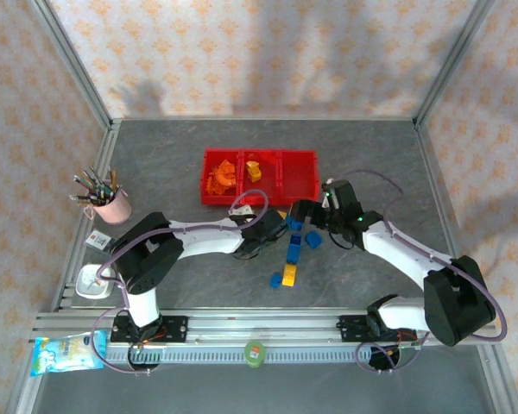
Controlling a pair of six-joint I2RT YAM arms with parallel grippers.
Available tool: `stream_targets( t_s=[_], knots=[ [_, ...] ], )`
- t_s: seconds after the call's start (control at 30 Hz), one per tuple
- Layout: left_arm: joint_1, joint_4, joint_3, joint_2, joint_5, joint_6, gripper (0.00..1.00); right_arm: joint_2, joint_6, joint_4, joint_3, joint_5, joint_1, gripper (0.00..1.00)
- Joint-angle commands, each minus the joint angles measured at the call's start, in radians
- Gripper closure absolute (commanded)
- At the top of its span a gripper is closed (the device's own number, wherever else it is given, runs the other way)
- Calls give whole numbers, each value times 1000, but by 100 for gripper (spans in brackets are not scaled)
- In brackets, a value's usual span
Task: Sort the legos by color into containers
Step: Pick up the lego from the center of the table.
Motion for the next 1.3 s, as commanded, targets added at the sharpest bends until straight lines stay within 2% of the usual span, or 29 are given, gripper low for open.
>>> stream_targets(
  t_s=[0.0,0.13,0.67,0.9,1.1,1.27],
  knots=[
    [-3,-48,18,49,-51,-26,27,-16,4,28,-8,-4,-9,0],
    [-3,-79,11,62,-88,-43,31,-16,2,27,-11,-3,-8,0],
    [-5,-76,-63,-40,-132,-37,61,1,8,40,-8,-21,-12,0],
    [-4,-92,-85,-110,-135,0,66,-15,18,27,11,-64,-18,0],
    [-4,-133,-31,-201,-168,120,66,-40,29,12,33,-87,-27,0],
    [46,-150,124,-181,-206,324,65,-53,55,5,57,-81,-37,0]
  ],
)
